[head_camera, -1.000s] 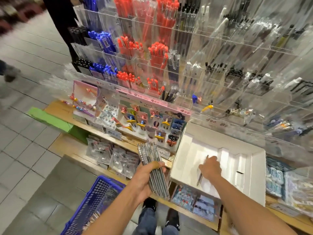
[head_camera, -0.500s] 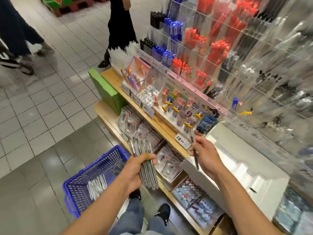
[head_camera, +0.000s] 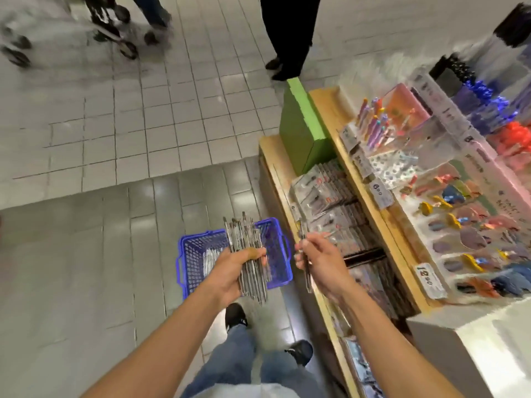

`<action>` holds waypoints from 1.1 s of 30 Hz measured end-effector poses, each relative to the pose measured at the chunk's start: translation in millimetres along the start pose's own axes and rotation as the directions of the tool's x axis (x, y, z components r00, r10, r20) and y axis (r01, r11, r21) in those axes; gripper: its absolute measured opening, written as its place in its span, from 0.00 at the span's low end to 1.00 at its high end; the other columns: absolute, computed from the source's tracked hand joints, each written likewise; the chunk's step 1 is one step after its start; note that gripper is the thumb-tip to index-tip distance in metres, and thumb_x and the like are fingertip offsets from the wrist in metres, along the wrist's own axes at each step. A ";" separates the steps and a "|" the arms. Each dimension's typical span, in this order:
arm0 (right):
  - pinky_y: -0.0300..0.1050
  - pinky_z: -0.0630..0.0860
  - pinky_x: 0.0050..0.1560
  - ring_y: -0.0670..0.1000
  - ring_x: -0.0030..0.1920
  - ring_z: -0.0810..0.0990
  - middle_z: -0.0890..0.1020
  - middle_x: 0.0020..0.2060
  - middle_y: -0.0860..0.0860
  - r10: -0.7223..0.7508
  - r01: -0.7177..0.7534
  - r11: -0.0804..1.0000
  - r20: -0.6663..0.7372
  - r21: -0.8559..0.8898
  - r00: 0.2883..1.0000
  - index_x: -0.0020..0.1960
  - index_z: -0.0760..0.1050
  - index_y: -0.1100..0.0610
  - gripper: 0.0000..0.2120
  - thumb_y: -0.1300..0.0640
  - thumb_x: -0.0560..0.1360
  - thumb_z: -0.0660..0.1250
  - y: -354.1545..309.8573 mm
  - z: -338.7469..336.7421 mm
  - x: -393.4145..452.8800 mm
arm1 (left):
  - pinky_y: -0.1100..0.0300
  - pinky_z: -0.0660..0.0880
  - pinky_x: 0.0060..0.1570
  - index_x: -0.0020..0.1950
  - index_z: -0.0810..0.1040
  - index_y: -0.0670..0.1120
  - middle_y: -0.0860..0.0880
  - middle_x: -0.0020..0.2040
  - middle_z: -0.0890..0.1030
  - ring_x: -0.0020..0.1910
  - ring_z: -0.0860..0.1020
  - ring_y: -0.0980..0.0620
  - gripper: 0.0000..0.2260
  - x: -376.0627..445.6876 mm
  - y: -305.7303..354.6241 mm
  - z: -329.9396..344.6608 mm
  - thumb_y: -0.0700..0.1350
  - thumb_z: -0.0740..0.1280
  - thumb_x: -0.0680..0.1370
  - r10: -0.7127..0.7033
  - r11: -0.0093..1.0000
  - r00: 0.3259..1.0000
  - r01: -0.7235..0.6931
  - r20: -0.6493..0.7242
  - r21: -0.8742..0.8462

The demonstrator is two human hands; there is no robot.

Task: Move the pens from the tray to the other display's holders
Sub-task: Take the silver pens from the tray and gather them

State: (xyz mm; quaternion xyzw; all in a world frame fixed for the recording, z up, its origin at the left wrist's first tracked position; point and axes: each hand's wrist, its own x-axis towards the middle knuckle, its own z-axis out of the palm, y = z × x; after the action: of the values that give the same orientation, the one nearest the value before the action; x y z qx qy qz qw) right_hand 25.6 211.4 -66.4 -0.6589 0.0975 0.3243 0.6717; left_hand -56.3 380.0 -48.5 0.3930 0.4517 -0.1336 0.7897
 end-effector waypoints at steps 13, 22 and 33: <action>0.42 0.73 0.31 0.49 0.30 0.71 0.73 0.33 0.54 0.283 -0.298 0.942 -0.111 -0.156 0.953 0.54 0.73 0.58 0.09 0.69 0.80 0.58 233.3 55.5 219.8 | 0.36 0.77 0.58 0.61 0.76 0.36 0.35 0.54 0.83 0.54 0.82 0.38 0.28 269.9 -105.2 -144.5 0.40 0.78 0.63 -0.107 0.991 0.953 0.125 -0.282 0.044; 0.32 0.72 0.31 0.48 0.30 0.74 0.77 0.33 0.49 0.216 -0.299 0.738 -0.208 -0.604 0.954 0.57 0.75 0.59 0.10 0.64 0.75 0.67 463.0 13.7 408.6 | 0.46 0.64 0.70 0.79 0.55 0.41 0.41 0.76 0.66 0.72 0.67 0.43 0.43 529.7 -246.5 -192.7 0.43 0.76 0.71 -0.065 0.962 0.944 0.146 -0.324 0.232; 0.45 0.75 0.52 0.57 0.55 0.80 0.82 0.53 0.57 0.025 -0.218 0.514 -0.240 -0.829 0.970 0.57 0.77 0.56 0.14 0.59 0.72 0.69 557.6 7.1 513.2 | 0.58 0.69 0.59 0.78 0.59 0.38 0.39 0.74 0.68 0.70 0.70 0.41 0.40 685.4 -306.4 -195.1 0.41 0.76 0.70 0.123 0.898 0.936 0.036 -0.329 0.439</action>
State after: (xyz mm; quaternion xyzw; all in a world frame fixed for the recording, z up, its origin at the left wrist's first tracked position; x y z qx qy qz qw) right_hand 104.3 331.9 -810.5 -0.9225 0.0389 0.3097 0.2269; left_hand 32.8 422.5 -817.8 0.5878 0.5337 -0.1420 0.5912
